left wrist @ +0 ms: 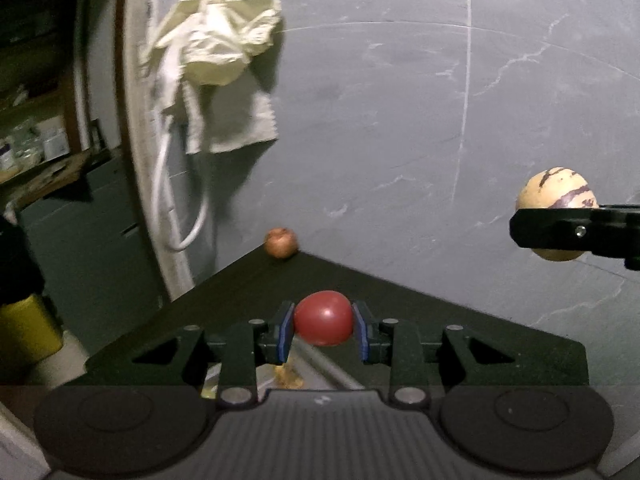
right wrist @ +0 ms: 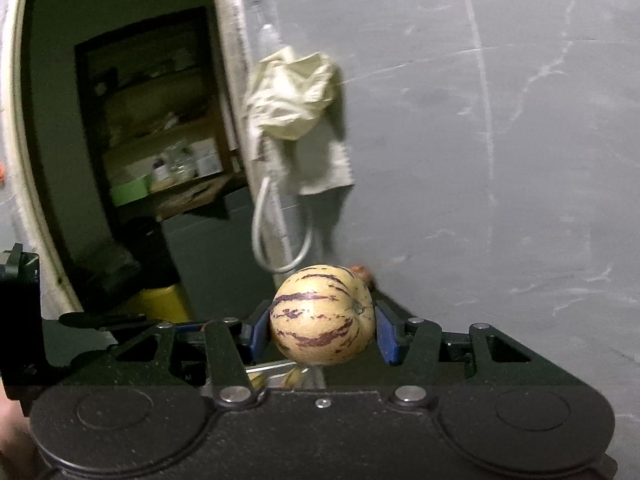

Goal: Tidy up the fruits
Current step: 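Carry the tomato in the left tool over the tray while the right tool carries the melon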

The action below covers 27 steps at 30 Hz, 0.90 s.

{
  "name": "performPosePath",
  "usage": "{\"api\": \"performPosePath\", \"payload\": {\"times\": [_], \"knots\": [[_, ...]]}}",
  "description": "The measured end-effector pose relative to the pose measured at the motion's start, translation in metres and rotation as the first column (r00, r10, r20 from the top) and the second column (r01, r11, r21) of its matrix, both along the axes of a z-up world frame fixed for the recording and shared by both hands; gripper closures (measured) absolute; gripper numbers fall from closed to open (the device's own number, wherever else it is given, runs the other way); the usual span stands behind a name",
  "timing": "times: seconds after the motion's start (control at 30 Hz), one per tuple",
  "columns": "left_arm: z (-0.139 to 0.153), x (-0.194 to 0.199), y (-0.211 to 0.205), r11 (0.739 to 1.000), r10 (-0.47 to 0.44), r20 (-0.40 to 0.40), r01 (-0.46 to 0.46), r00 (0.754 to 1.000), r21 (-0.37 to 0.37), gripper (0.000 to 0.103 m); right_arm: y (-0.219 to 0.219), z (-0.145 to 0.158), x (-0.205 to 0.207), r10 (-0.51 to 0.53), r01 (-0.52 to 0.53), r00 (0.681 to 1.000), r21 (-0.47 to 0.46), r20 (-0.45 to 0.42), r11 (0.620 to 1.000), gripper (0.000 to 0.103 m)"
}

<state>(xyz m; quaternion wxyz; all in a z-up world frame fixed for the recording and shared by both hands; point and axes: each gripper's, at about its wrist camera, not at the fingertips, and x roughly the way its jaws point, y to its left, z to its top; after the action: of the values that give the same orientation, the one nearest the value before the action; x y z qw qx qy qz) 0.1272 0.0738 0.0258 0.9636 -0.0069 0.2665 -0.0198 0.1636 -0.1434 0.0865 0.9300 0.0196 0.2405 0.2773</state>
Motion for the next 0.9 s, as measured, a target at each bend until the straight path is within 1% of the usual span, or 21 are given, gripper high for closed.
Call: {"api": "performPosePath", "payload": {"times": [0.23, 0.47, 0.67, 0.9], "knots": [[-0.017, -0.043, 0.009, 0.997, 0.072, -0.044, -0.073, 0.996, -0.015, 0.070, 0.008, -0.011, -0.026, 0.094, -0.095, 0.995, -0.022, -0.032, 0.995, 0.049], [-0.048, -0.074, 0.011, 0.991, 0.114, -0.117, -0.120, 0.987, -0.051, 0.070, 0.018, -0.039, -0.040, 0.151, -0.158, 0.983, -0.068, -0.104, 0.985, 0.049], [-0.087, -0.082, 0.012, 0.988, 0.119, -0.189, -0.136, 0.975, -0.079, 0.070, 0.028, -0.069, -0.042, 0.186, -0.203, 0.970, -0.098, -0.159, 0.974, 0.049], [-0.126, -0.079, 0.010, 0.984, 0.107, -0.271, -0.141, 0.957, -0.111, 0.070, 0.040, -0.120, -0.037, 0.193, -0.241, 0.948, -0.175, -0.254, 0.955, 0.049]]}}
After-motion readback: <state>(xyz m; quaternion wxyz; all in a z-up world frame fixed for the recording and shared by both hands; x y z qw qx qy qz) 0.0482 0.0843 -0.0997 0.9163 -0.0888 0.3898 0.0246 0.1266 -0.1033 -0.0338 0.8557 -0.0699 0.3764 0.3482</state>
